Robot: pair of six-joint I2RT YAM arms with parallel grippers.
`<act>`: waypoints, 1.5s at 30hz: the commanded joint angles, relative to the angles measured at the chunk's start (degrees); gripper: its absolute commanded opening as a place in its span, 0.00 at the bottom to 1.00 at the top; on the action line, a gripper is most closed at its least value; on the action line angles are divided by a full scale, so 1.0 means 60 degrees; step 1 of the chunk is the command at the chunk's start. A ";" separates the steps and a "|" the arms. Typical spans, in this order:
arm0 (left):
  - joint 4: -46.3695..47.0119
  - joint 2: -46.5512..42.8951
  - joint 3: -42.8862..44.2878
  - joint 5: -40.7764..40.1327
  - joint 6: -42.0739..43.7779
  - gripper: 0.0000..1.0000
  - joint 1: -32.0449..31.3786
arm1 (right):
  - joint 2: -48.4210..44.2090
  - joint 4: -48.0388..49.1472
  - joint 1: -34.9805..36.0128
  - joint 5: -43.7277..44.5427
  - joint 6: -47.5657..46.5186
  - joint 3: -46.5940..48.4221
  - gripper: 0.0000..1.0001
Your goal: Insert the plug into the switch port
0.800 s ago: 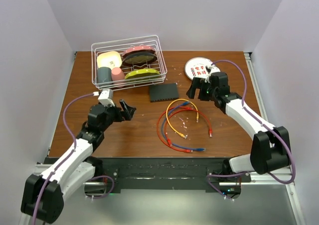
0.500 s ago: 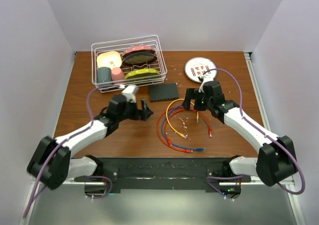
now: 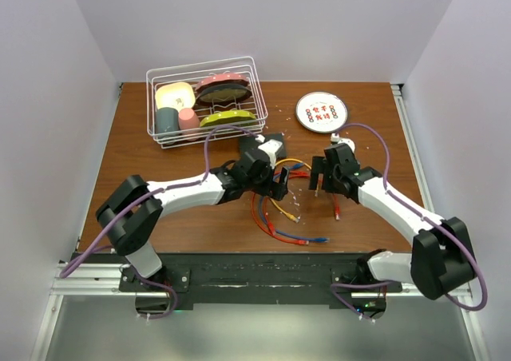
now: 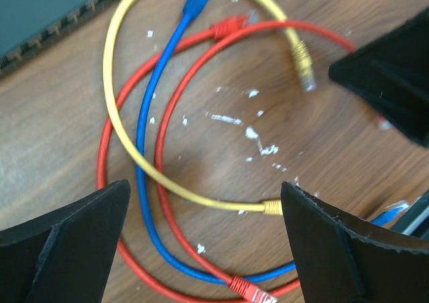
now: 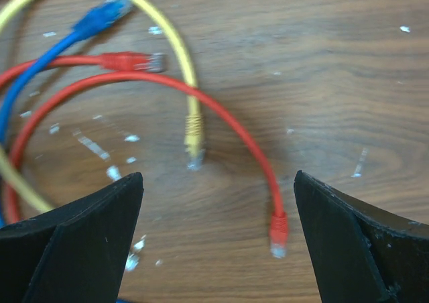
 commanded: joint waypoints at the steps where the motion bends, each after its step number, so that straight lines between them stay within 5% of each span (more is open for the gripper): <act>1: -0.0315 -0.0191 0.0346 -0.0490 0.0055 1.00 -0.0097 | 0.0675 -0.0174 -0.0022 0.1009 0.0314 0.0322 0.98; 8: -0.0446 -0.0925 -0.0079 -0.0886 0.0201 1.00 -0.0112 | 0.2009 -0.0130 -0.0154 0.0366 0.0065 0.0717 0.88; 9: -0.0490 -0.0998 -0.0137 -0.0987 0.0216 1.00 -0.0097 | 0.1995 -0.0116 -0.0168 0.0308 0.0007 0.0703 0.77; 13: -0.0534 -0.1363 -0.0459 -0.1194 0.0070 1.00 -0.0097 | 0.1630 0.0104 -0.0212 -0.0029 -0.0169 0.0557 0.04; 14: -0.0520 -0.1408 -0.0504 -0.1223 0.0069 1.00 -0.0097 | 0.1542 0.0104 -0.0198 -0.0088 -0.0198 0.0557 0.00; 20: -0.0155 -0.1789 -0.0768 -0.0755 -0.0004 1.00 -0.0097 | 0.0064 0.0090 -0.0198 -0.0997 -0.0594 0.0790 0.00; 34: 0.2672 -0.1849 -0.0359 0.0827 -0.0370 1.00 -0.0887 | -0.3672 0.0161 -0.0256 -0.0234 0.0139 0.1744 0.00; 45: 0.4269 -0.0325 0.1297 0.2350 -0.0313 0.89 -0.1342 | -0.4289 0.1568 -0.0271 -0.2709 0.1090 0.0762 0.00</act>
